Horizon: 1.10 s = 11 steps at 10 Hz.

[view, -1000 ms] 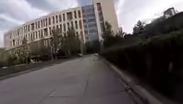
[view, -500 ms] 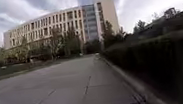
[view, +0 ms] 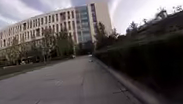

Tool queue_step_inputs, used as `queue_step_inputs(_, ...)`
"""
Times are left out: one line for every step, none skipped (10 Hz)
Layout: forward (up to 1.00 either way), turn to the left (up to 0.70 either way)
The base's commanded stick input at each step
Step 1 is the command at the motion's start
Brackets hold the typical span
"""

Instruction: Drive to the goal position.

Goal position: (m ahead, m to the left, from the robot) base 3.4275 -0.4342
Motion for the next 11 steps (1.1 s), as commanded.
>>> queue_step_inputs(0.85,0.0)
queue_step_inputs(0.85,0.0)
queue_step_inputs(0.85,0.0)
queue_step_inputs(0.85,0.0)
queue_step_inputs(0.85,0.0)
queue_step_inputs(0.85,0.0)
queue_step_inputs(0.85,0.0)
queue_step_inputs(0.85,0.0)
queue_step_inputs(0.85,0.0)
queue_step_inputs(0.85,0.0)
queue_step_inputs(0.85,0.0)
